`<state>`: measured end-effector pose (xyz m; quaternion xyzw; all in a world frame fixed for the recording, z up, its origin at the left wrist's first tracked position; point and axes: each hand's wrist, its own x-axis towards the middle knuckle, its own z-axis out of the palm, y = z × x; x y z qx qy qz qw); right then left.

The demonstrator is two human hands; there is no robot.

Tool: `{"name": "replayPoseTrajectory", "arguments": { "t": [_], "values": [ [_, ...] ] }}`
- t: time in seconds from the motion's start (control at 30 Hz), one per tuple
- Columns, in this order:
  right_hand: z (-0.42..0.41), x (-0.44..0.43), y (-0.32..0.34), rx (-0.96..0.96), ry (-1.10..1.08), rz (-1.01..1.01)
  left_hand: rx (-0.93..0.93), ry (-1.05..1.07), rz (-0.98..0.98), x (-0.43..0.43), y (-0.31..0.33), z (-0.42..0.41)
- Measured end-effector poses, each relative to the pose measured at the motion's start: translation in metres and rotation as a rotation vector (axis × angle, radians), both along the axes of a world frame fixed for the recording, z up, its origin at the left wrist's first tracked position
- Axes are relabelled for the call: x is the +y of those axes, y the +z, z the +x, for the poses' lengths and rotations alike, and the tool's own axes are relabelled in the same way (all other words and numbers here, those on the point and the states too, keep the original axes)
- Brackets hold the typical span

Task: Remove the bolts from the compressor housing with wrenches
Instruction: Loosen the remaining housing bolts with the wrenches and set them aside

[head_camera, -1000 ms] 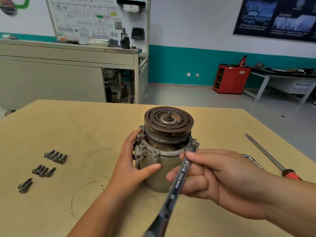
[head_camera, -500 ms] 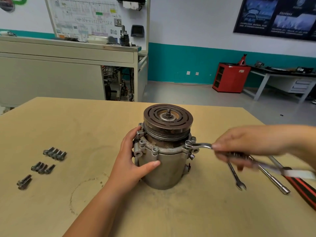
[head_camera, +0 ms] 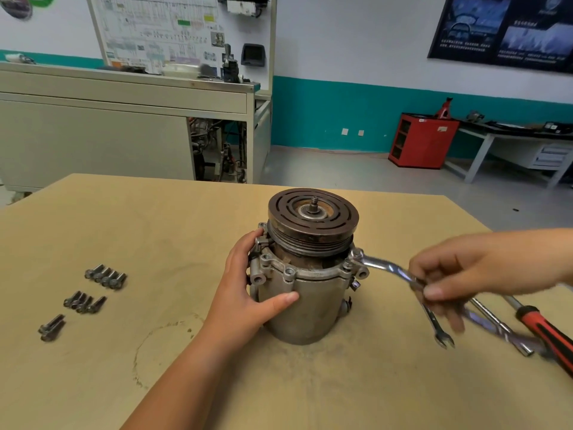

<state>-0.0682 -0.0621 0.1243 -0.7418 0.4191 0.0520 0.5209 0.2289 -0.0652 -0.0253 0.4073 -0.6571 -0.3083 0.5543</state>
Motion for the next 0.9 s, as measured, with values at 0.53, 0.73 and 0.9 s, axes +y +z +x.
{"name": "replayPoseTrajectory", "arguments": {
  "t": [0.53,0.73,0.9],
  "values": [
    [0.105,0.065,-0.036,-0.751,-0.498,0.48,-0.024,0.017,-0.016,-0.001,-0.002,0.0],
    [0.112,0.056,-0.035,-0.821,-0.647,0.48,-0.018,0.025,-0.007,-0.001,-0.002,0.0],
    [0.113,0.059,-0.032,-0.892,-0.684,0.489,-0.036,0.043,-0.018,-0.002,-0.005,0.0]
  ]
}}
